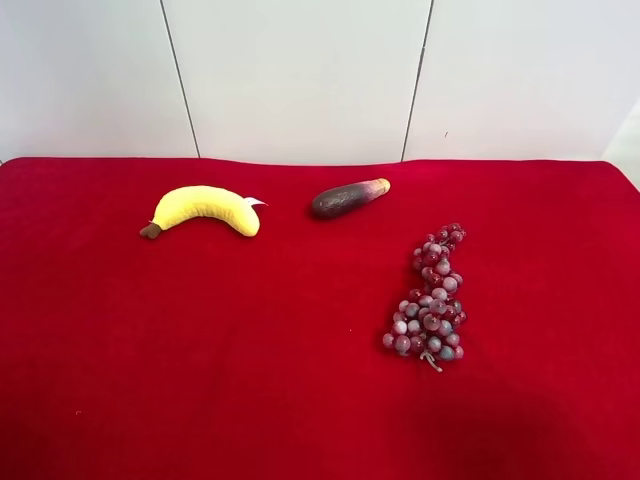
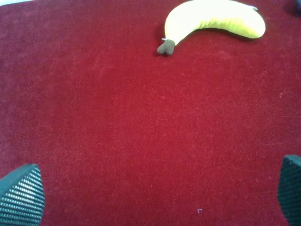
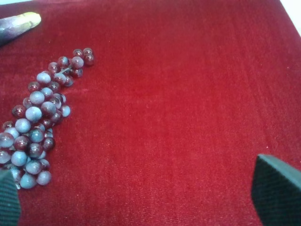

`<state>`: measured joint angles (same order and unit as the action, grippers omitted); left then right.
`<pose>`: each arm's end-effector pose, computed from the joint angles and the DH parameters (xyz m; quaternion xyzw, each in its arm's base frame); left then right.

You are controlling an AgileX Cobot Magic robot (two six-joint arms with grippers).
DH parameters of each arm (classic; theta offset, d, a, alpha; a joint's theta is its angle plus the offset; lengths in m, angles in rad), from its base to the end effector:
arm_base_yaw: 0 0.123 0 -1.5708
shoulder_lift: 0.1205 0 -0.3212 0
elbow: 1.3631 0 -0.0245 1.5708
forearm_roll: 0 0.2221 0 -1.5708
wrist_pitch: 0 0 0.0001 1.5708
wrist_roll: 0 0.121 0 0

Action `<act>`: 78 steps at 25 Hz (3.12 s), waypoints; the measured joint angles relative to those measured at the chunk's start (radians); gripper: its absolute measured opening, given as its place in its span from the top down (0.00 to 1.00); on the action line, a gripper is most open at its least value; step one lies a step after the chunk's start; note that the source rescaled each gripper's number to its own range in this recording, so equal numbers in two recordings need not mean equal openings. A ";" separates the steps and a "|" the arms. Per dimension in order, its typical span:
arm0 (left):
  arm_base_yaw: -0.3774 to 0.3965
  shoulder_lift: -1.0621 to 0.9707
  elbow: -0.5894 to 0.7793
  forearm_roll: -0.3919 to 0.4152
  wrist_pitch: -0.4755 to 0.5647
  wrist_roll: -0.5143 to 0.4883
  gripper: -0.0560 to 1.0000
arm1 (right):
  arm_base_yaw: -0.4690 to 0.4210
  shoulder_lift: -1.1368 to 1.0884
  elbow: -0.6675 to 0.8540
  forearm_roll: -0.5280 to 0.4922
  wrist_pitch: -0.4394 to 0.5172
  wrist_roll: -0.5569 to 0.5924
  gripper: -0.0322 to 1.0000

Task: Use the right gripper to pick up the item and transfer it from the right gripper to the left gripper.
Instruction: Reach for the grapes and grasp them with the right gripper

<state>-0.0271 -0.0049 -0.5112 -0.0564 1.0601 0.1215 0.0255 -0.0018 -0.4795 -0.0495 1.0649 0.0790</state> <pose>-0.0418 -0.0048 0.2529 0.0643 0.8461 -0.0032 0.5292 -0.0385 -0.0062 0.2436 0.0237 0.8586 0.0020 0.5122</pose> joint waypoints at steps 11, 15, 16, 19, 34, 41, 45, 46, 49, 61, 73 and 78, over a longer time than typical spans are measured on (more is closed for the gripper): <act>0.000 0.000 0.000 0.000 0.000 0.000 0.00 | 0.000 0.000 0.000 0.000 0.000 0.000 0.04; 0.000 0.000 0.000 0.000 0.000 0.000 0.00 | 0.000 0.000 0.000 0.000 0.000 0.000 0.04; 0.000 0.000 0.000 0.000 0.000 0.000 0.00 | 0.000 0.000 0.000 0.000 0.000 0.000 0.04; 0.000 0.000 0.000 0.000 0.000 0.000 0.00 | 0.000 0.000 0.000 0.000 0.000 0.000 0.04; 0.000 0.000 0.000 0.000 0.000 0.000 0.00 | 0.000 0.000 0.000 0.000 0.000 0.000 0.04; 0.000 0.000 0.000 0.000 0.000 0.000 0.00 | 0.000 0.000 0.000 0.000 0.000 0.000 0.06; 0.000 0.000 0.000 0.000 0.000 0.000 0.00 | 0.000 0.000 0.000 0.036 -0.001 0.000 0.10; 0.000 0.000 0.000 0.000 0.000 0.000 0.00 | 0.000 0.000 0.000 0.056 -0.001 0.000 0.11; 0.000 0.000 0.000 0.000 0.000 0.000 0.00 | 0.000 0.021 0.000 0.118 -0.003 -0.006 0.11; 0.000 0.000 0.000 0.000 0.000 0.000 0.00 | 0.000 0.348 -0.035 0.290 -0.133 -0.111 0.12; 0.000 0.000 0.000 0.000 0.000 0.000 0.00 | 0.000 0.713 -0.035 0.518 -0.270 -0.342 0.00; 0.000 0.000 0.000 0.000 0.000 0.000 0.00 | 0.000 0.871 -0.035 0.552 -0.316 -0.353 0.00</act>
<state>-0.0271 -0.0049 -0.5112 -0.0564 1.0601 0.1215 0.0255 0.8691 -0.5143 0.5023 0.7494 -0.2742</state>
